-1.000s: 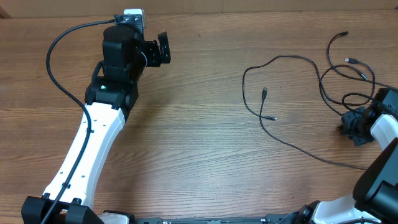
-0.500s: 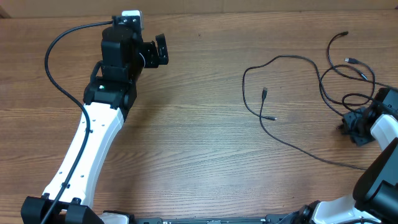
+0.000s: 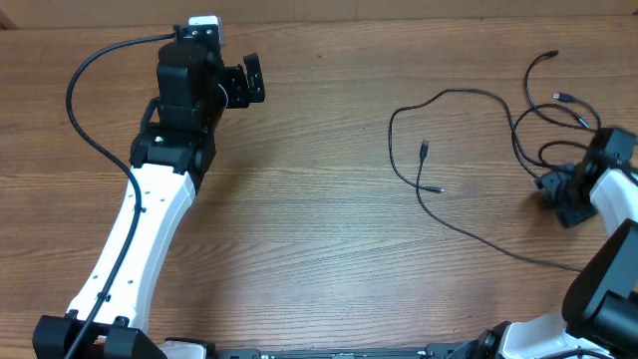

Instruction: Untangle cables

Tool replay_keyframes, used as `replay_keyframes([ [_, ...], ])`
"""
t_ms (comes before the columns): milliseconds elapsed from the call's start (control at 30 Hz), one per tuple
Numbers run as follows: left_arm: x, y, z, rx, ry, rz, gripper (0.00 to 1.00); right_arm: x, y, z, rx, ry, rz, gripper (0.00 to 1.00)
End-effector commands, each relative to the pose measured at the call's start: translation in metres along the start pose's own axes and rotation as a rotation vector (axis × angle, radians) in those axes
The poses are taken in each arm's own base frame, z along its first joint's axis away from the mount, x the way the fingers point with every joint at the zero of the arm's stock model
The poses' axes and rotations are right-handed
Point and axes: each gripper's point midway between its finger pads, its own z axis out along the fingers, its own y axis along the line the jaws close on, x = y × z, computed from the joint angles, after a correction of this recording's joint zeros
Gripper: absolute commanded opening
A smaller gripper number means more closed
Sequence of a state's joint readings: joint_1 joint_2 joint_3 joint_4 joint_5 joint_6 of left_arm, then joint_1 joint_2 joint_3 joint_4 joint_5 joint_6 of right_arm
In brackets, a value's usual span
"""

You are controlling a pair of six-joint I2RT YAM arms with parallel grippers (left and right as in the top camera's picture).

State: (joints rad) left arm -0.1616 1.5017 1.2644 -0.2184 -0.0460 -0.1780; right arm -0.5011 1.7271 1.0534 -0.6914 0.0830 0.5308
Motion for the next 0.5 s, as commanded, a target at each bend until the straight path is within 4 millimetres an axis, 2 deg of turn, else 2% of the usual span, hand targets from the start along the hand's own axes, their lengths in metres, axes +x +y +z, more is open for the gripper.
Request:
replay_keyframes([
  [0, -0.003, 0.006, 0.0, -0.022, -0.007, -0.005, 0.99, -0.032, 0.004, -0.017, 0.029, -0.102, 0.042, 0.65],
  [167, -0.003, 0.005, 0.0, -0.021, -0.007, -0.005, 1.0, -0.036, -0.005, -0.011, 0.041, -0.096, 0.096, 0.65],
  [333, -0.003, 0.006, 0.0, -0.022, -0.008, -0.005, 1.0, -0.023, -0.017, 0.008, 0.096, -0.023, 0.1, 0.65],
  [467, -0.005, 0.007, 0.0, -0.032, -0.016, -0.005, 1.0, -0.017, -0.02, 0.017, 0.117, 0.007, 0.096, 0.66],
])
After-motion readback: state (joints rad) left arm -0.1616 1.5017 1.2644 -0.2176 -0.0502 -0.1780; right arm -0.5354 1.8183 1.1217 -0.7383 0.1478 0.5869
